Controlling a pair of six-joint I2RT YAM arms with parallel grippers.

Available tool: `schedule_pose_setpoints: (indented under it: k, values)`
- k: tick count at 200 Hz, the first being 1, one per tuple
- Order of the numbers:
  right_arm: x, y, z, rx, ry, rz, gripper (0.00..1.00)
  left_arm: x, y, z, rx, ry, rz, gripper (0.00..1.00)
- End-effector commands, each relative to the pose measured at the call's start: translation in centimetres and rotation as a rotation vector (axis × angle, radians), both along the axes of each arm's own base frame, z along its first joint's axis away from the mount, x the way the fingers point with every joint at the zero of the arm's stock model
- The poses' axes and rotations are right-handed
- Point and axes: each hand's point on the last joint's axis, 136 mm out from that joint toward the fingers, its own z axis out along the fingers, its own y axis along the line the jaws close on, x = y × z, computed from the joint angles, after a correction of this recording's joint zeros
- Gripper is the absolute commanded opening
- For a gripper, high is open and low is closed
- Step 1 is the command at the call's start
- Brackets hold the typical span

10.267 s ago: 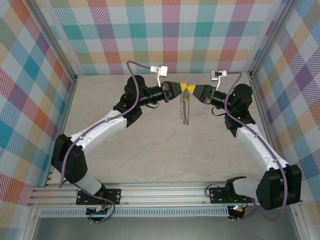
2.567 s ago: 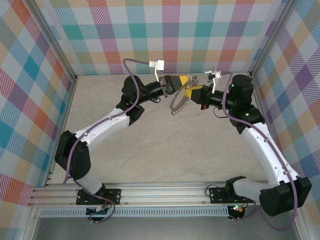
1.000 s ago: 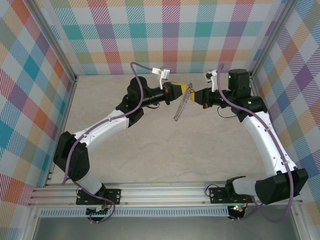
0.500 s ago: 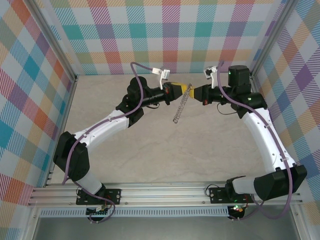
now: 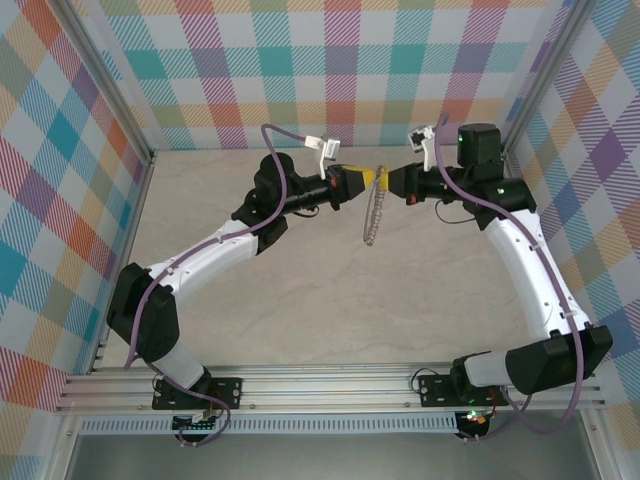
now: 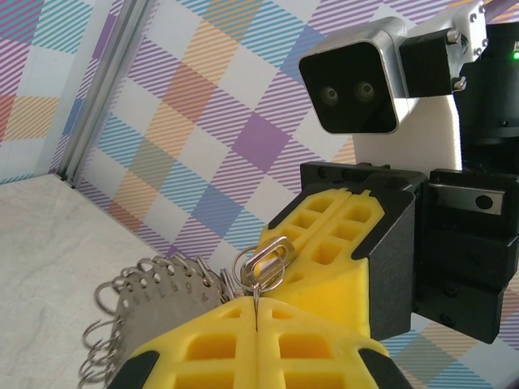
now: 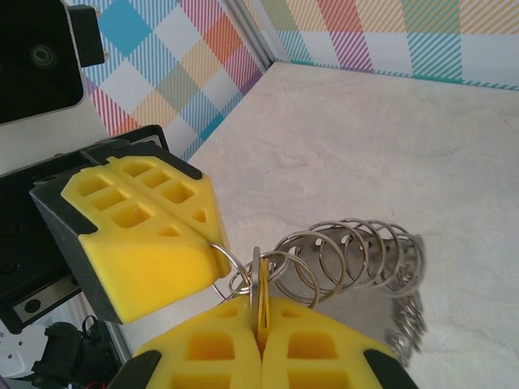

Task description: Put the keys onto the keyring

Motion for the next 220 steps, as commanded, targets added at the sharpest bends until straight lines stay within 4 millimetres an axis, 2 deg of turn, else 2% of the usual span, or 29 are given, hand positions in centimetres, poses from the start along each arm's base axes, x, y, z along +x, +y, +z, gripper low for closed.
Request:
schedule_pose_setpoints:
  k: [1, 54, 112, 178, 220]
  values:
    - [0.1, -0.2, 1.2, -0.02, -0.053, 0.013, 0.0, -2.0, 0.2, 2.7, -0.044, -0.062, -0.046, 0.0]
    - [0.8, -0.3, 2.2, -0.039, -0.084, 0.008, 0.0, -2.3, 0.0, 2.5, -0.036, -0.056, -0.066, 0.0]
    - [0.6, 0.3, 2.8, -0.004, -0.083, 0.04, 0.0, -2.2, -0.1, 2.5, -0.035, -0.053, -0.07, 0.0]
    - [-0.3, -0.3, -0.1, -0.02, -0.025, 0.008, 0.0, -1.4, 0.4, 2.7, -0.043, -0.053, -0.004, 0.0]
    - [-0.9, 0.2, -1.0, 0.033, 0.016, 0.035, 0.0, -1.2, 0.4, 2.7, -0.049, -0.049, 0.0, 0.0]
